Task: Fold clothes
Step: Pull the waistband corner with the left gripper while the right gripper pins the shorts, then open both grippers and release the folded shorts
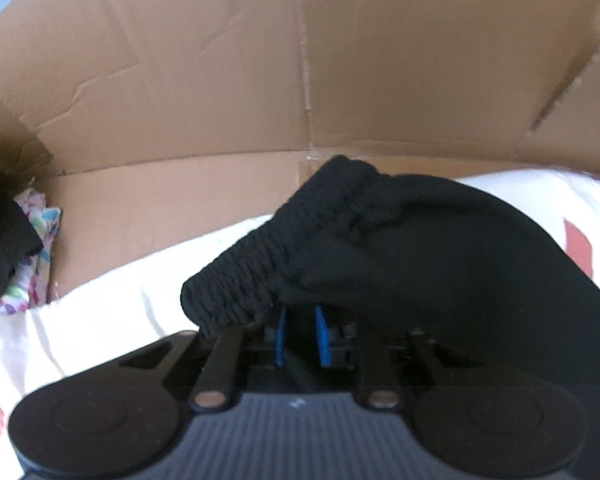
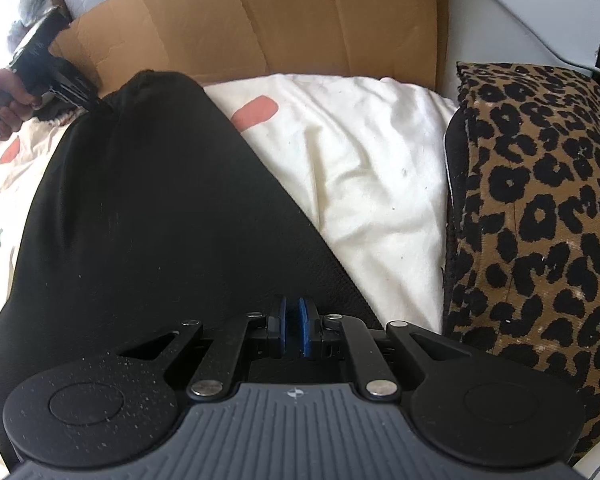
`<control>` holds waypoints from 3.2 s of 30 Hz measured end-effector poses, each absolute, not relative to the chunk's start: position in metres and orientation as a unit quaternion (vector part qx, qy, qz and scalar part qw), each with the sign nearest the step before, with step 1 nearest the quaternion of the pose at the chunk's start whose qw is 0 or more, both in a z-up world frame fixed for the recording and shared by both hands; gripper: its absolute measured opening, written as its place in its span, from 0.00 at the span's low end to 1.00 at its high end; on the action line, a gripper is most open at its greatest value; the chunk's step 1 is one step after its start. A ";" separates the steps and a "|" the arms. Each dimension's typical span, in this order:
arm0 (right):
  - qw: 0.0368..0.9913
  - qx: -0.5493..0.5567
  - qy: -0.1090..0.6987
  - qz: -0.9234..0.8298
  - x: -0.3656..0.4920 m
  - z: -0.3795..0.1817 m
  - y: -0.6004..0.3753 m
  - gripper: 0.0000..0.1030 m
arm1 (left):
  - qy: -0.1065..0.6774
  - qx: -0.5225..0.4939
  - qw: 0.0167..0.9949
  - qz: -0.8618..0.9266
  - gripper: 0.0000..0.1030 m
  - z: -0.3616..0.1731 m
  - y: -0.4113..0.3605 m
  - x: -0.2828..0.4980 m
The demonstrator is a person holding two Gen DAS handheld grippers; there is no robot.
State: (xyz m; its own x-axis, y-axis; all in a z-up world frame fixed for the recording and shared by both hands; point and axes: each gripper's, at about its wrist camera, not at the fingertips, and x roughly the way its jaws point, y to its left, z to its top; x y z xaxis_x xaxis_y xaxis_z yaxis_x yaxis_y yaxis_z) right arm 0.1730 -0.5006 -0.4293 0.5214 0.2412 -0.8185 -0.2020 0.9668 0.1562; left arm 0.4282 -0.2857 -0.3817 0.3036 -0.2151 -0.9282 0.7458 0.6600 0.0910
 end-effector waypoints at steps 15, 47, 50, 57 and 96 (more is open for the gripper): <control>0.874 0.037 0.471 0.111 0.178 -0.425 -0.499 0.09 | 0.433 0.294 0.776 -0.351 0.19 -0.350 -0.285 0.391; 0.856 0.016 0.458 0.240 0.149 -0.420 -0.376 0.35 | 0.442 0.273 0.770 -0.371 0.29 -0.352 -0.209 0.318; 0.859 -0.008 0.450 0.245 0.147 -0.420 -0.362 0.35 | 0.441 0.269 0.767 -0.381 0.29 -0.357 -0.198 0.313; 0.861 -0.028 0.451 0.233 0.153 -0.425 -0.337 0.35 | 0.462 0.238 0.778 -0.354 0.31 -0.387 -0.187 0.314; 0.829 -0.102 0.499 0.228 0.099 -0.413 -0.363 0.37 | 0.545 0.132 0.734 -0.383 0.29 -0.391 -0.038 0.173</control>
